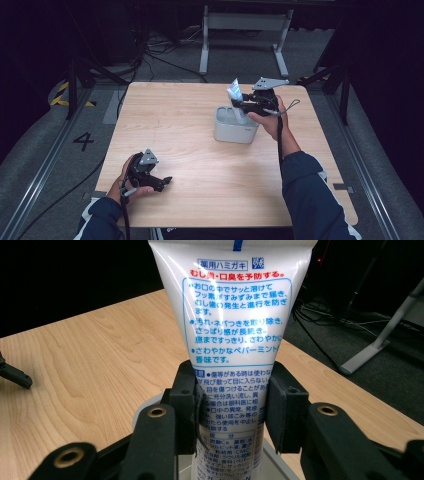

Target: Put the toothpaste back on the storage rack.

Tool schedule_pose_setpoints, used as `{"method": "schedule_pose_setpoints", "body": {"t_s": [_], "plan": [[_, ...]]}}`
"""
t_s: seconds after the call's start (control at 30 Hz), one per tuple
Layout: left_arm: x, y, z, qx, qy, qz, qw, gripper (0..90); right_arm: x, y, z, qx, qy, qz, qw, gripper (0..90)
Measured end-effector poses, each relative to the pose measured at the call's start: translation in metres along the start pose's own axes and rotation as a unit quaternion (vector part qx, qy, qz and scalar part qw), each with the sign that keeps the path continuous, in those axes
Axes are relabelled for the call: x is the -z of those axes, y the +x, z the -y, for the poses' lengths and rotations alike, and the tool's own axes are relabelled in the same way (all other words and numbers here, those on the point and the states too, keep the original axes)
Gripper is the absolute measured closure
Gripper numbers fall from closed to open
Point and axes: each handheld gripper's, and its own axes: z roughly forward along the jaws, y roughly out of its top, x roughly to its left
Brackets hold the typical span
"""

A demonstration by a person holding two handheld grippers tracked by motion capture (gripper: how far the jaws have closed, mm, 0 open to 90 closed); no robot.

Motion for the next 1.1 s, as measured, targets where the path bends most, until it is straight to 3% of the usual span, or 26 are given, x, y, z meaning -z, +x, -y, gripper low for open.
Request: {"method": "schedule_pose_setpoints", "body": {"t_s": [0.7,1.1], "plan": [[0.000,0.000,0.000,-0.001,0.001,0.000,1.0000,0.3,0.006,0.002,0.030,0.019,0.042,-0.008,0.9989,62.7],[0.000,0.000,0.000,0.002,0.000,0.000,1.0000,0.3,0.011,0.002,0.042,0.016,0.047,-0.011,0.9987,62.6]]}}
